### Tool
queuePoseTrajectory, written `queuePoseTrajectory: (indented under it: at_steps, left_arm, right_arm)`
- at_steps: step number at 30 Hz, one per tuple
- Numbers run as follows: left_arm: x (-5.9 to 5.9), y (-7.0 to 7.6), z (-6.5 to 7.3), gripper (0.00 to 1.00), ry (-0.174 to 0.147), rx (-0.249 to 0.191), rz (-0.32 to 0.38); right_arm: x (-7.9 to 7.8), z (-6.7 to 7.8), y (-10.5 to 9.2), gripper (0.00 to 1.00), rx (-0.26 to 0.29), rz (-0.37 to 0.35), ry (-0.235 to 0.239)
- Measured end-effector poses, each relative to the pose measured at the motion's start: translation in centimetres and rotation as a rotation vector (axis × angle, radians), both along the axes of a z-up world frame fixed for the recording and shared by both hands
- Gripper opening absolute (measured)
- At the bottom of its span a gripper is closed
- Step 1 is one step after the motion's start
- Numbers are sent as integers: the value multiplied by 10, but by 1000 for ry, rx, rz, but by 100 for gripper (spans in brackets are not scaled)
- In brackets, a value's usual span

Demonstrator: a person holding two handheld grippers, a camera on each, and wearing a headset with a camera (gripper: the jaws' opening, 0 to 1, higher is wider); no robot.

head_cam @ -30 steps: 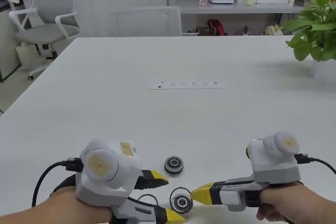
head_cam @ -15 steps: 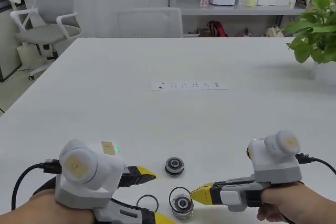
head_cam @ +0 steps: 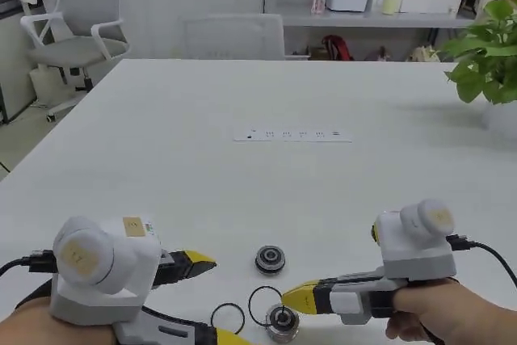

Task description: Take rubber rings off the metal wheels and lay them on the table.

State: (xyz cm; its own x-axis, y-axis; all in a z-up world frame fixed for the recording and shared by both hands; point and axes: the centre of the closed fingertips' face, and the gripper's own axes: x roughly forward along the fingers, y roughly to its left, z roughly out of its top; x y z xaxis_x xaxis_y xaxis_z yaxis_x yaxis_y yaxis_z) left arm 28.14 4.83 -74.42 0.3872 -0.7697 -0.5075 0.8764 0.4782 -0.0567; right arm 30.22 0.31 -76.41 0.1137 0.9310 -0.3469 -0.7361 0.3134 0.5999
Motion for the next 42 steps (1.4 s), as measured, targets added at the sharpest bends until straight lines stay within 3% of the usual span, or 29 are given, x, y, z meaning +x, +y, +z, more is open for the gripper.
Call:
queuePoseTrajectory:
  at_steps: [12,26,42]
  left_arm:
    - [2,19,2,76,-4,-5,53]
    - [3,34,4,78,-10,-3,90]
    - [3,47,5,78,-18,-1,114]
  right_arm:
    - [1,2,17,0,4,14,-2]
    - [0,-9,39,0,-33,36,-4]
    - [-2,-23,51,0,-93,47,-5]
